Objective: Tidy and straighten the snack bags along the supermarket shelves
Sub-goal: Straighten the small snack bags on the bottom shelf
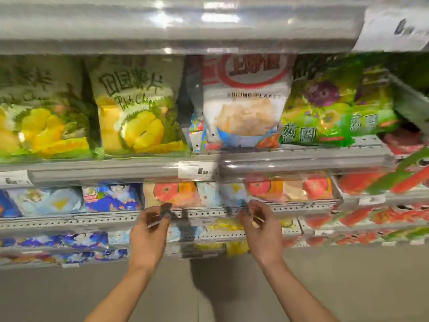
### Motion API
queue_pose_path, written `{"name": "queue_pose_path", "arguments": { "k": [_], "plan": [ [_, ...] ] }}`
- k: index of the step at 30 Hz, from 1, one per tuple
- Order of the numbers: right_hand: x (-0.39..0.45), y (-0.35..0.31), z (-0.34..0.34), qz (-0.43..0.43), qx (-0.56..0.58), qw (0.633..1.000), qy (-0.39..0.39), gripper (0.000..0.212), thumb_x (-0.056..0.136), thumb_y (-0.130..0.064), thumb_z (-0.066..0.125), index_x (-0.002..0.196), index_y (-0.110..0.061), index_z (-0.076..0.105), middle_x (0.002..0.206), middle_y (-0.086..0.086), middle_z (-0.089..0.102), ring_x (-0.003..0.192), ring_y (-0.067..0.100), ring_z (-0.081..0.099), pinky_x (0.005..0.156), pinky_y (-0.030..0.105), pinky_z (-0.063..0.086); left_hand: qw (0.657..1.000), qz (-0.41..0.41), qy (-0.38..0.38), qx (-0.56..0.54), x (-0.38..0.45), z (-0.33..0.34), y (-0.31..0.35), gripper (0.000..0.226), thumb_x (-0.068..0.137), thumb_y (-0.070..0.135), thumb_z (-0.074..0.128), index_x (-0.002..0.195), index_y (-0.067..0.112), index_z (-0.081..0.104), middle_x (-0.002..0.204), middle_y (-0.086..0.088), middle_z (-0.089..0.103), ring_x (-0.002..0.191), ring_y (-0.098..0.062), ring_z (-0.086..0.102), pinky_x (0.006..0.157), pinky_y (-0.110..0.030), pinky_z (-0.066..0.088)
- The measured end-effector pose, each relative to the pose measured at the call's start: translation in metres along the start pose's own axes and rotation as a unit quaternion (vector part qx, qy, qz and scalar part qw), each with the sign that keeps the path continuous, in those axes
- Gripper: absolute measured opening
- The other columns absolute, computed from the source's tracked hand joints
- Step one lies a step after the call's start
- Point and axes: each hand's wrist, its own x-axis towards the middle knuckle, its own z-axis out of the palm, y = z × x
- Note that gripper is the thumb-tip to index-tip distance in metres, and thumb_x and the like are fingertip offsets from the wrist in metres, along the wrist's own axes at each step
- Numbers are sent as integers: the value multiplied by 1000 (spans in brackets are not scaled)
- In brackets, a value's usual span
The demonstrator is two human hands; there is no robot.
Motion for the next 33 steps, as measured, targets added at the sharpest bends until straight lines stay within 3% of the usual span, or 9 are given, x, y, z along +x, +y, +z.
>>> {"name": "queue_pose_path", "arguments": {
  "k": [3,7,10,15,19,24,27,30,33],
  "plan": [
    [10,25,17,-14,8,1000,16,26,92,-16,75,115,-23,64,100,-6,68,97,9,65,75,6,46,999,44,6,-13,13,8,-20,15,91,15,68,97,28,62,95,15,69,84,10,63,73,-12,43],
    [24,47,30,-26,-29,999,18,44,92,-28,75,133,-21,60,118,-8,66,110,8,62,94,24,51,998,66,13,0,30,11,-44,24,89,21,71,111,21,62,103,8,68,90,7,62,78,-13,43],
    [38,50,39,-60,-67,996,22,49,90,-31,76,134,-20,57,122,-10,63,113,8,59,96,23,48,995,88,18,35,48,10,-48,33,87,26,73,114,26,54,111,3,62,90,13,58,78,-10,40],
    [78,41,56,-100,-148,984,1,46,82,-43,81,111,-14,60,92,0,58,86,19,54,68,24,36,990,111,12,85,94,12,-41,54,82,36,77,124,17,50,97,-8,58,83,-21,57,80,-40,50],
    [109,34,71,-10,-131,991,-40,63,71,-55,86,104,-5,68,72,-1,64,59,13,56,48,19,39,996,55,12,66,123,21,-40,70,74,40,83,122,5,46,96,-15,61,84,-26,57,72,-32,42],
    [131,37,80,96,-96,987,-84,52,58,-55,93,72,-16,62,52,-10,64,38,0,52,35,8,34,999,38,-20,17,147,26,-52,83,65,39,89,130,15,42,115,-6,63,104,-22,60,93,-33,47],
    [135,37,81,117,-129,981,-84,65,51,-62,94,71,-16,52,45,-11,53,44,4,51,29,8,28,999,16,-31,-1,151,25,-55,94,50,54,87,128,23,44,109,-1,62,96,-17,61,82,-32,52],
    [134,45,84,81,-100,990,-62,58,54,-50,97,73,-12,57,48,-12,59,42,-5,57,36,7,35,999,7,-51,-6,153,22,-56,100,42,58,87,129,27,47,101,1,66,88,-19,63,77,-35,54],
    [124,46,87,35,-77,995,-57,72,55,-48,98,109,-11,69,95,2,76,86,8,72,70,25,59,991,-73,-108,-20,154,17,-52,74,40,55,92,91,14,56,48,-1,52,40,-14,42,41,-21,36]
  ]
}}
